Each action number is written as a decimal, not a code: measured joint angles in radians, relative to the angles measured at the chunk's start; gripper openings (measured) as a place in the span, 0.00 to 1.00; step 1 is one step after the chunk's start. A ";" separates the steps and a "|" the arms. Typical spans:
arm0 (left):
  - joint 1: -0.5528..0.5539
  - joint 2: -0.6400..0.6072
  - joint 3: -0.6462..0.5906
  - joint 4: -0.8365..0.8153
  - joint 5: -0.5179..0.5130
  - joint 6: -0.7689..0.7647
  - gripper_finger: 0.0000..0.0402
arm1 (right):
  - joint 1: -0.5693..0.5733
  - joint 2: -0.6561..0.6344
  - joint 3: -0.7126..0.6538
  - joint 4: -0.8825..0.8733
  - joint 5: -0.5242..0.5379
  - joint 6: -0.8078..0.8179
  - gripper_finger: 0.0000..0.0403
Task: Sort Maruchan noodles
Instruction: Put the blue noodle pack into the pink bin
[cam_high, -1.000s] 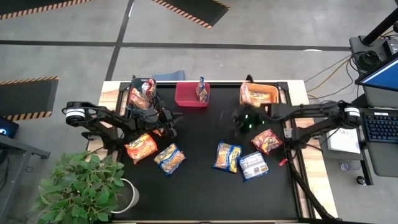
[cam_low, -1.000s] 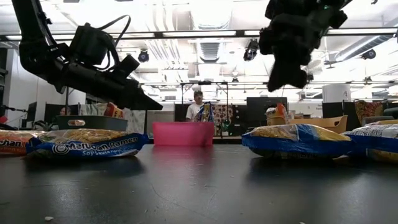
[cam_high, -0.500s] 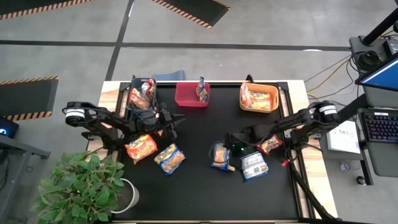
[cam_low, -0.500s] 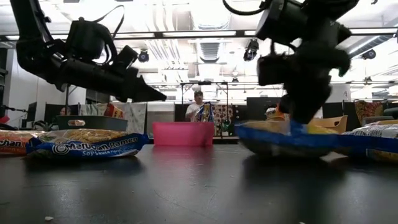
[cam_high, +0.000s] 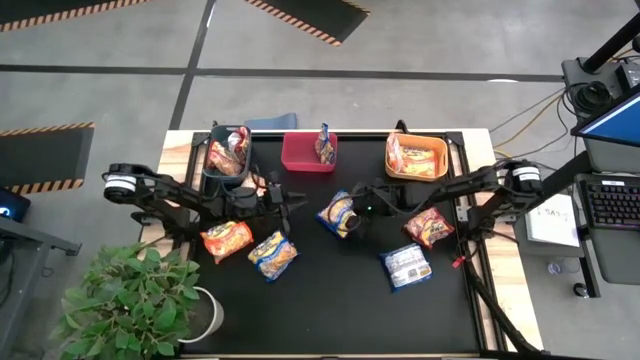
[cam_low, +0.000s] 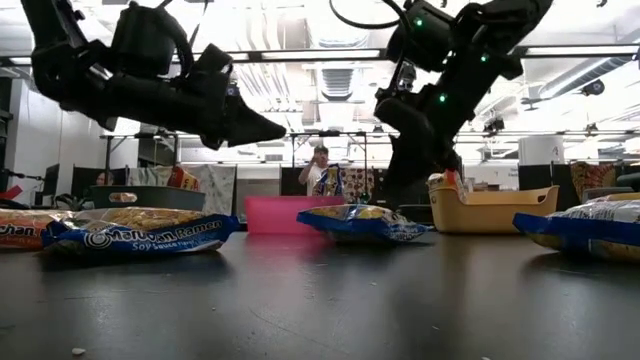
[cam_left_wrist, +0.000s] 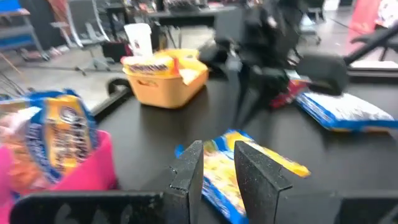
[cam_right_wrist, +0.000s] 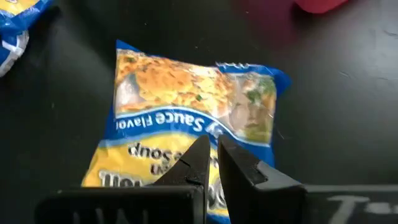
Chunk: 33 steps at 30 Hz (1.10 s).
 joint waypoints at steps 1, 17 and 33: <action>-0.009 0.000 0.015 -0.035 0.000 -0.006 0.18 | -0.003 -0.015 0.000 -0.021 -0.001 0.000 0.05; -0.046 0.214 0.227 -0.228 0.001 -0.013 0.18 | -0.016 -0.137 -0.125 -0.042 0.039 0.045 0.05; -0.043 0.448 0.337 -0.223 -0.003 -0.001 0.18 | -0.090 -0.136 -0.183 0.074 -0.045 0.188 0.15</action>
